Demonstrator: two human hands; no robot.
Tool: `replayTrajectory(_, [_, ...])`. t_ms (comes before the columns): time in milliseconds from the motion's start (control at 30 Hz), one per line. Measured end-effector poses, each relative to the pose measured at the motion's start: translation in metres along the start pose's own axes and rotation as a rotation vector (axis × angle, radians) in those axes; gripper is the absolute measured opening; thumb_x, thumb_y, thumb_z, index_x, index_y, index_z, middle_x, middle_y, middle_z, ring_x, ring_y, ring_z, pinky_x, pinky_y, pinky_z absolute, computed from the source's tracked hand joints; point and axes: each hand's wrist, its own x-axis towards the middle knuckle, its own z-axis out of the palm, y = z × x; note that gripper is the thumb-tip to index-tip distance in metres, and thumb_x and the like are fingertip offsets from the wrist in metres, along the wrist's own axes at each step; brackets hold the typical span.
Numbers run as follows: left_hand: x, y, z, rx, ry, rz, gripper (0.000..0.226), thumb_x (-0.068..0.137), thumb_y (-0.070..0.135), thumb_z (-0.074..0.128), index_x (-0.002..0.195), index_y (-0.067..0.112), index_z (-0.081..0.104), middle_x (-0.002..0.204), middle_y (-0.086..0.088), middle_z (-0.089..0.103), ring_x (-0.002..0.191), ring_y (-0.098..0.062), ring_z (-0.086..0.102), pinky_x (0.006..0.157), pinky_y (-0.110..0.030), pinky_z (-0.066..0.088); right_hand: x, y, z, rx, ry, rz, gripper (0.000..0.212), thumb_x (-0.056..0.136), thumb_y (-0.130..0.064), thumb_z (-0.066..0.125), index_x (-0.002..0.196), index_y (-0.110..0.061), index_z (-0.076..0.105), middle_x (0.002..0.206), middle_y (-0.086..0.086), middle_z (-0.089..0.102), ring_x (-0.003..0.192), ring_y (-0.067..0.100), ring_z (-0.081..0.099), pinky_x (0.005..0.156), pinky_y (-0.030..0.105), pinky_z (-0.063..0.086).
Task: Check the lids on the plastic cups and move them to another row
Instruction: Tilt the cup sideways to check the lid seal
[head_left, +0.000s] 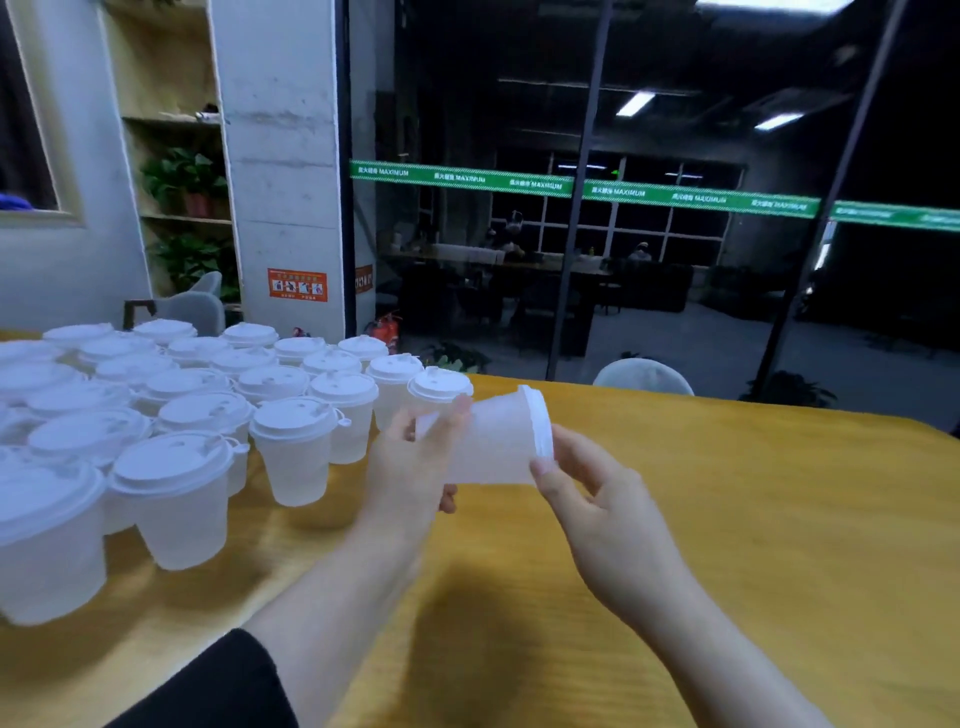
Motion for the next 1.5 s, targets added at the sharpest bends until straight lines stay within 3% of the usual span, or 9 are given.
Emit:
replayTrajectory(200, [-0.009,0.098,0.011,0.771,-0.194,0.464,0.036,0.089,0.064,0.064,0.101,0.03,0.062,0.092,0.006,0.063,0.086,-0.012,0.059,0.065,-0.034,0.047,-0.032,-0.038,-0.01,0.593,0.027,0.279,0.033,0.109,-0.041,0.043,0.118,-0.029,0.072,0.111,-0.012,0.076,0.103,0.01,0.071,0.1,0.044,0.057])
replayTrajectory(400, [-0.046,0.155,0.058,1.445,-0.497,0.717,0.041,0.092,0.069,0.056,0.103,0.03,0.059,0.088,0.012,0.057,0.082,-0.007,0.055,0.066,-0.033,0.045,-0.059,-0.04,-0.012,1.175,0.059,0.62,0.037,0.107,-0.037,0.049,0.131,-0.014,0.066,0.121,0.006,0.075,0.111,0.024,0.073,0.095,0.05,0.055])
replayTrajectory(533, [-0.061,0.16,0.077,1.632,-0.655,0.75,0.042,0.095,0.067,0.055,0.103,0.025,0.061,0.091,0.01,0.057,0.079,-0.006,0.051,0.06,-0.031,0.037,-0.078,-0.04,-0.018,1.148,0.034,0.718,0.032,0.107,-0.032,0.048,0.129,-0.016,0.066,0.116,0.008,0.077,0.106,0.026,0.075,0.088,0.044,0.056])
replayTrajectory(800, [-0.07,0.156,0.078,1.553,-0.672,0.738,0.042,0.095,0.065,0.057,0.103,0.024,0.062,0.088,0.011,0.056,0.079,-0.004,0.05,0.06,-0.03,0.036,-0.089,-0.041,-0.035,1.035,0.051,0.754,0.033,0.106,-0.036,0.049,0.126,-0.018,0.068,0.109,0.004,0.078,0.098,0.022,0.076,0.075,0.038,0.056])
replayTrajectory(1000, [-0.072,0.126,0.055,1.29,-0.401,0.878,0.056,0.092,0.072,0.051,0.114,0.021,0.06,0.095,0.003,0.062,0.09,-0.021,0.057,0.074,-0.038,0.043,-0.082,-0.039,-0.057,0.804,0.046,0.648,0.053,0.103,-0.062,0.043,0.122,-0.019,0.065,0.078,0.007,0.064,0.062,0.026,0.068,0.048,0.029,0.055])
replayTrajectory(1100, [-0.076,0.08,0.037,0.927,-0.328,0.925,0.063,0.089,0.075,0.046,0.12,0.02,0.056,0.109,0.004,0.059,0.095,-0.016,0.055,0.081,-0.034,0.042,-0.077,-0.043,-0.074,0.791,0.017,0.609,0.056,0.105,-0.062,0.034,0.125,-0.016,0.059,0.095,0.018,0.077,0.084,0.041,0.077,0.058,0.038,0.065])
replayTrajectory(1300, [-0.115,0.015,0.057,0.367,-0.59,0.185,0.058,0.097,0.068,0.033,0.145,0.04,0.052,0.129,0.029,0.059,0.115,0.015,0.053,0.091,-0.011,0.041,-0.073,-0.031,-0.089,0.638,0.212,0.501,0.032,0.108,-0.039,0.045,0.126,-0.022,0.066,0.121,0.007,0.069,0.103,0.033,0.071,0.085,0.06,0.06])
replayTrajectory(1367, [-0.118,0.002,0.078,0.208,-0.629,-0.062,0.066,0.095,0.076,0.028,0.135,0.037,0.063,0.127,0.023,0.067,0.12,0.003,0.058,0.098,-0.017,0.041,-0.077,-0.014,-0.089,0.475,0.245,0.445,0.034,0.109,-0.034,0.041,0.138,-0.033,0.057,0.128,-0.005,0.066,0.111,0.025,0.067,0.089,0.055,0.059])
replayTrajectory(1500, [-0.12,-0.011,0.126,0.117,-0.672,-0.211,0.061,0.101,0.072,0.032,0.13,0.032,0.068,0.124,0.012,0.074,0.119,-0.009,0.064,0.105,-0.032,0.044,-0.085,0.019,-0.108,0.347,0.339,0.454,0.04,0.109,-0.036,0.036,0.147,-0.033,0.045,0.138,-0.005,0.059,0.111,0.023,0.066,0.08,0.044,0.058])
